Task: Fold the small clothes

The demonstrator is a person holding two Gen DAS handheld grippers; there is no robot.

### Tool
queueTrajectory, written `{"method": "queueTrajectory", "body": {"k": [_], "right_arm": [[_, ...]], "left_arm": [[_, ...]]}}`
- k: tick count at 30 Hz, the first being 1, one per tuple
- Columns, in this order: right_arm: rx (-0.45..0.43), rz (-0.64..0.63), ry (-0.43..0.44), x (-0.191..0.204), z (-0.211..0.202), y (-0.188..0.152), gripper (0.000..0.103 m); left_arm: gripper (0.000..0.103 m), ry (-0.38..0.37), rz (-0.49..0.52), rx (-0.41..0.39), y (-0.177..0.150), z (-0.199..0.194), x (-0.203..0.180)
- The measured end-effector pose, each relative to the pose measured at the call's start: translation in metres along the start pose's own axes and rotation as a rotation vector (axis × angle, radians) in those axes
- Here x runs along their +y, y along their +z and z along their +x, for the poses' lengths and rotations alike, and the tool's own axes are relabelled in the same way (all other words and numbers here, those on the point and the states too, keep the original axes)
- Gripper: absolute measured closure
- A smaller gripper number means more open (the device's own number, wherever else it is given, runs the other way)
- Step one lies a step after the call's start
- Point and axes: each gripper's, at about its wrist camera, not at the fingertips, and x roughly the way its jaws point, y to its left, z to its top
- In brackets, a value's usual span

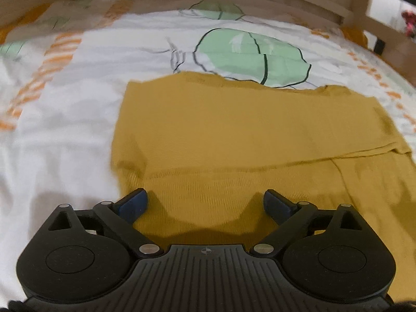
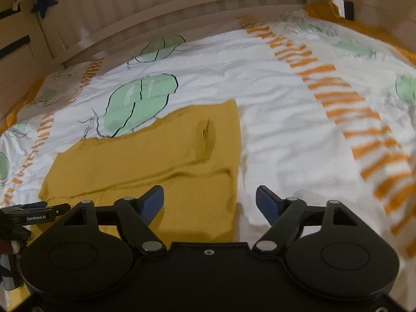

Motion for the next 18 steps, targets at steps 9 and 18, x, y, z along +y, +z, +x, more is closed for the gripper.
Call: {"method": "queueTrajectory", "body": {"k": [9, 18], "right_arm": [[0.106, 0.121, 0.031, -0.021, -0.027, -0.044, 0.018], [0.147, 0.153, 0.035, -0.024, -0.057, -0.072, 0.011]], "left_arm": [[0.007, -0.02, 0.03, 0.069, -0.042, -0.052, -0.007], [0.007, -0.042, -0.051, 0.085, -0.077, -0.109, -0.004]]}}
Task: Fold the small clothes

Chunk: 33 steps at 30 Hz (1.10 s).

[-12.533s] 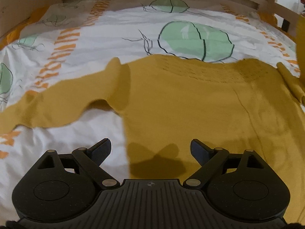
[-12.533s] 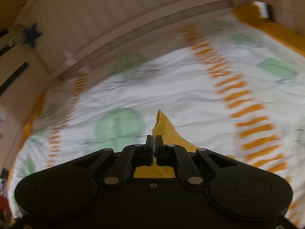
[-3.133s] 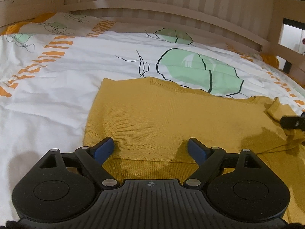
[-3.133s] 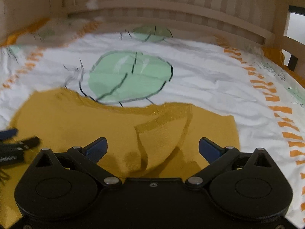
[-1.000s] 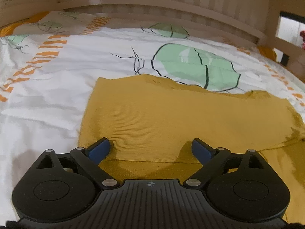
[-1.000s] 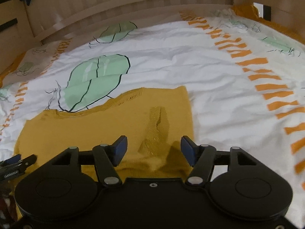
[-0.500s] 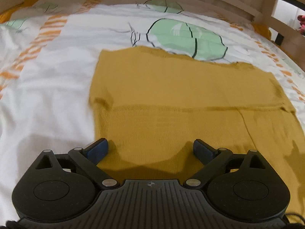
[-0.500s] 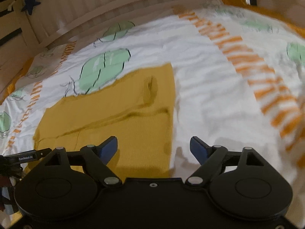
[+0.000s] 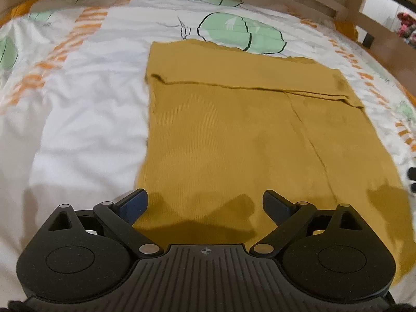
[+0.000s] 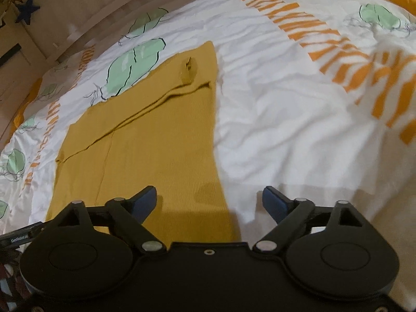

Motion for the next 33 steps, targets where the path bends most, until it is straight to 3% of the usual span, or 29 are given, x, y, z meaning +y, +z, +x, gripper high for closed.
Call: {"method": "queueTrajectory", "body": {"k": [17, 26, 33], "right_arm": [[0.15, 0.021, 0.045, -0.01, -0.021, -0.042, 0.009], [0.182, -0.055, 0.044, -0.002, -0.025, -0.055, 0.006], [0.209, -0.111, 0.049, 0.004, -0.026, -0.062, 0.004]], "left_arm": [[0.007, 0.017, -0.048, 0.0, -0.071, -0.049, 0.005], [0.007, 0.032, -0.003, 0.011, -0.088, -0.054, 0.002], [0.008, 0.011, -0.05, 0.012, -0.09, -0.063, 0.009]]}}
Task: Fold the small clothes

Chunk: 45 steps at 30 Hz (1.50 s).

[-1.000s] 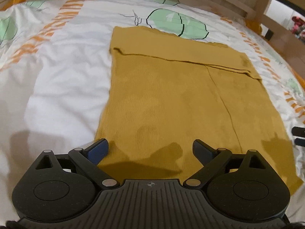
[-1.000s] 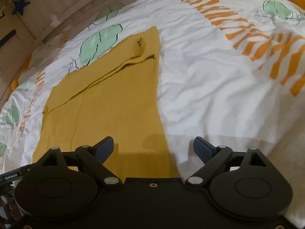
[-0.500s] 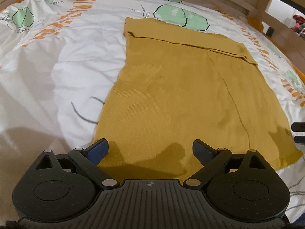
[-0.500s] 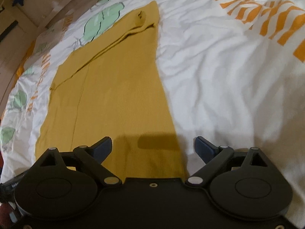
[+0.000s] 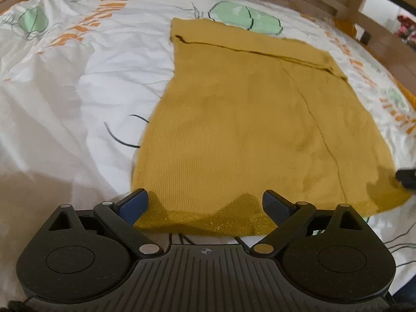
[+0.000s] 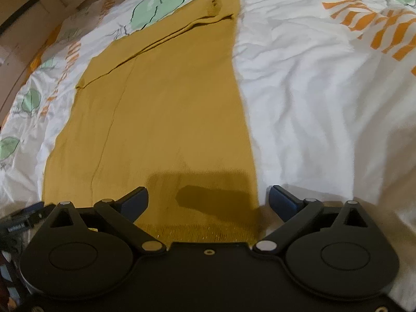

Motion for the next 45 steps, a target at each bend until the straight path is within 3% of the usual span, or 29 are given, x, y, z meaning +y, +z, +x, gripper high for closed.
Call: {"method": "queueTrajectory", "body": {"k": [7, 19, 31, 33, 35, 37, 39, 40, 42, 44, 45], "right_arm": [[0.051, -0.056, 0.005, 0.006, -0.001, -0.005, 0.004], [0.126, -0.109, 0.022, 0.009, -0.003, -0.005, 0.004], [0.146, -0.041, 0.054, 0.0, 0.006, 0.003, 0.001], [0.142, -0.01, 0.074, -0.005, 0.005, 0.005, 0.001], [0.137, 0.012, 0.093, -0.009, 0.004, 0.006, 0.001], [0.125, 0.026, 0.102, -0.012, 0.002, 0.005, 0.007], [0.116, 0.044, 0.091, -0.015, 0.001, 0.005, 0.025], [0.113, 0.059, 0.093, -0.016, 0.0, 0.005, 0.03], [0.106, 0.094, 0.101, -0.021, -0.001, 0.004, 0.052], [0.108, 0.111, 0.114, -0.025, -0.002, 0.003, 0.067], [0.109, 0.107, 0.117, -0.025, -0.002, 0.002, 0.074]], "left_arm": [[0.013, 0.022, -0.057, -0.032, 0.007, -0.018, 0.018], [0.013, 0.014, 0.024, 0.136, 0.016, 0.015, 0.02], [0.013, -0.02, 0.02, 0.153, 0.019, 0.021, 0.024], [0.017, -0.025, 0.012, 0.143, 0.019, 0.019, 0.025], [0.031, -0.019, -0.005, 0.125, 0.019, 0.016, 0.028], [0.044, -0.018, -0.03, 0.106, 0.019, 0.012, 0.031], [0.053, -0.023, -0.067, 0.091, 0.019, 0.009, 0.036], [0.059, -0.026, -0.083, 0.086, 0.019, 0.008, 0.038], [0.07, -0.032, -0.105, 0.072, 0.02, 0.006, 0.041], [0.088, -0.057, -0.111, 0.056, 0.02, 0.003, 0.041], [0.091, -0.074, -0.113, 0.052, 0.02, 0.002, 0.041]]}}
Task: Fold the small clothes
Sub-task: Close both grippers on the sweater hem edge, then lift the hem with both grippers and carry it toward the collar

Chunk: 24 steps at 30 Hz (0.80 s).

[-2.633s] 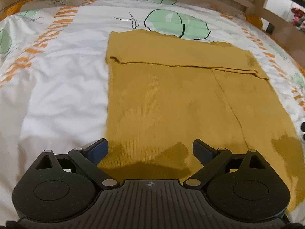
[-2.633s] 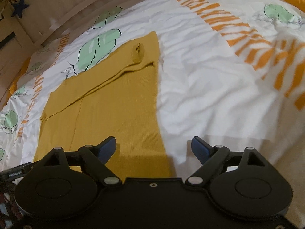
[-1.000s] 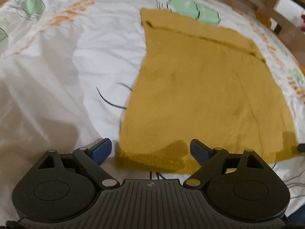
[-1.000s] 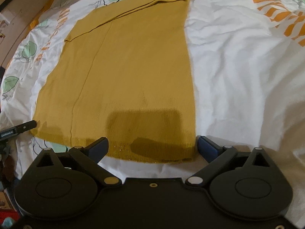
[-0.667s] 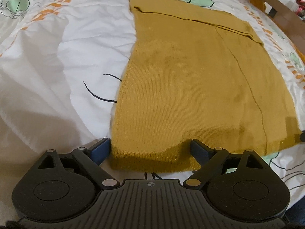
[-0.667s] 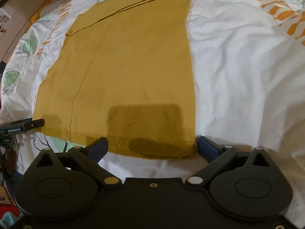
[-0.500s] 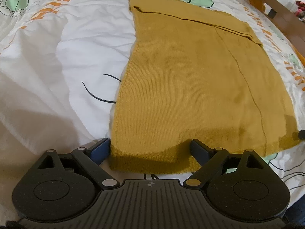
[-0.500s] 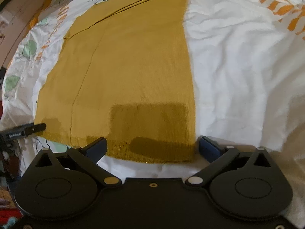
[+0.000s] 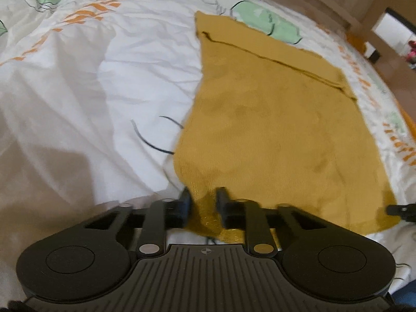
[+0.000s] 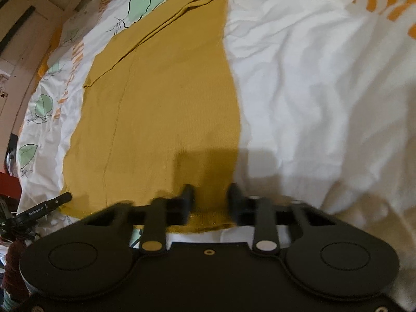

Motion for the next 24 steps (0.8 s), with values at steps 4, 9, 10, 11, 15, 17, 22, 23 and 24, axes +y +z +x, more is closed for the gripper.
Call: {"method": "queueTrajectory", "body": {"k": [4, 9, 10, 11, 15, 17, 22, 23, 24], "right_arm": [[-0.031, -0.022, 0.034, 0.005, -0.006, -0.002, 0.086], [-0.113, 0.009, 0.106, 0.003, -0.023, -0.001, 0.087], [-0.132, 0.016, 0.12, 0.002, -0.026, 0.0, 0.087], [-0.15, 0.022, 0.13, 0.001, -0.029, 0.001, 0.087], [-0.22, 0.032, 0.168, 0.003, -0.038, 0.007, 0.087], [-0.253, 0.039, 0.192, 0.004, -0.041, 0.011, 0.087], [-0.318, 0.052, 0.238, 0.007, -0.043, 0.025, 0.087], [-0.328, 0.053, 0.244, 0.008, -0.043, 0.028, 0.087], [-0.338, 0.054, 0.249, 0.009, -0.043, 0.032, 0.087]], "left_arm": [[0.096, -0.049, -0.012, -0.043, 0.001, -0.007, 0.0], [0.096, -0.087, -0.056, -0.119, 0.007, -0.019, 0.003], [0.096, -0.097, -0.063, -0.136, 0.009, -0.021, 0.004], [0.096, -0.104, -0.072, -0.149, 0.011, -0.023, 0.005], [0.096, -0.118, -0.105, -0.194, 0.02, -0.029, 0.007], [0.096, -0.122, -0.111, -0.214, 0.027, -0.031, 0.007], [0.096, -0.131, -0.109, -0.26, 0.042, -0.034, 0.005], [0.096, -0.133, -0.107, -0.269, 0.046, -0.035, 0.004], [0.096, -0.133, -0.106, -0.28, 0.051, -0.035, 0.002]]}}
